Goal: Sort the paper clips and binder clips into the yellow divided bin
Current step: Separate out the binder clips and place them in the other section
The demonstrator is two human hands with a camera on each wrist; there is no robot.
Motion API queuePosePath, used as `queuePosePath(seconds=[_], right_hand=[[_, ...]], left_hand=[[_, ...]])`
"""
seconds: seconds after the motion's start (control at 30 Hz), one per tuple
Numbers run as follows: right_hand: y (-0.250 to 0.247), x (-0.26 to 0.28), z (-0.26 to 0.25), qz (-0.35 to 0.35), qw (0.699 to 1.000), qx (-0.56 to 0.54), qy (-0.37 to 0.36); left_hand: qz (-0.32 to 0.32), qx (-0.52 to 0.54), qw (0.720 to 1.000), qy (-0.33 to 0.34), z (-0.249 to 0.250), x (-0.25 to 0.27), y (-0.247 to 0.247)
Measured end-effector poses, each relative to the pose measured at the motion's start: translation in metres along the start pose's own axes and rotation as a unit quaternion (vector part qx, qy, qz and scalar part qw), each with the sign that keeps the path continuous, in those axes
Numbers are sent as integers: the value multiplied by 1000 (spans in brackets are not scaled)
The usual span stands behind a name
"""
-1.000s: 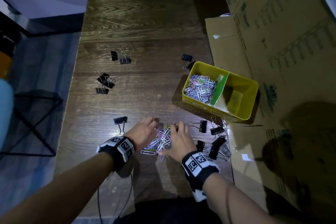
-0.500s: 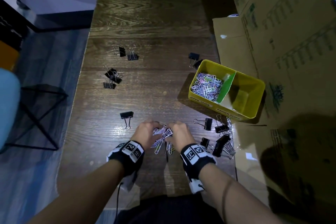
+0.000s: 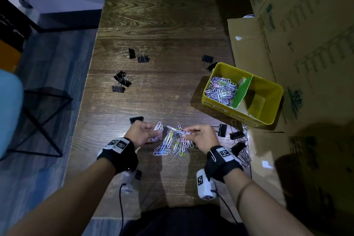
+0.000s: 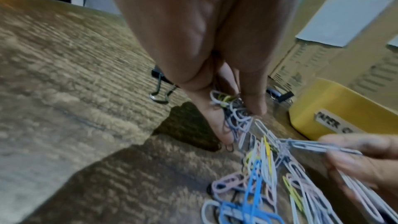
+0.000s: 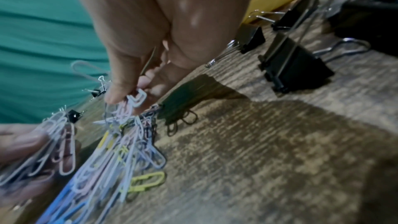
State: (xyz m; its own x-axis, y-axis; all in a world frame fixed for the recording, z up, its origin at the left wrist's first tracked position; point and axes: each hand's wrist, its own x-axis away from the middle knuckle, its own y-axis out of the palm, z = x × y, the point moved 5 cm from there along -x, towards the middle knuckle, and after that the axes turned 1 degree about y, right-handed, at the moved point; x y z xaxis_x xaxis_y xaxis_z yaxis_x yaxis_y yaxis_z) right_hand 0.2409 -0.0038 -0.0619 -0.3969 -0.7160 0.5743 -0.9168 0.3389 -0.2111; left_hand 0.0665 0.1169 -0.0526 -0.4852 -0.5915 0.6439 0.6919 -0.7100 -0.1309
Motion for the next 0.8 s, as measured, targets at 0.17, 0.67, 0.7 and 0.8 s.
queuePosePath(seconds=[0.17, 0.67, 0.7, 0.8], right_hand=[[-9, 10, -13, 9, 995, -97, -26], [-97, 59, -98, 156, 948, -227, -162], [-104, 59, -102, 165, 945, -228, -166], [-124, 54, -110, 194, 939, -228, -171]], left_hand=[[3, 87, 996, -23, 8, -2, -18], [-152, 116, 977, 93, 192, -26, 90], [-136, 86, 983, 94, 197, -35, 101], [-117, -64, 985, 109, 203, -58, 131]])
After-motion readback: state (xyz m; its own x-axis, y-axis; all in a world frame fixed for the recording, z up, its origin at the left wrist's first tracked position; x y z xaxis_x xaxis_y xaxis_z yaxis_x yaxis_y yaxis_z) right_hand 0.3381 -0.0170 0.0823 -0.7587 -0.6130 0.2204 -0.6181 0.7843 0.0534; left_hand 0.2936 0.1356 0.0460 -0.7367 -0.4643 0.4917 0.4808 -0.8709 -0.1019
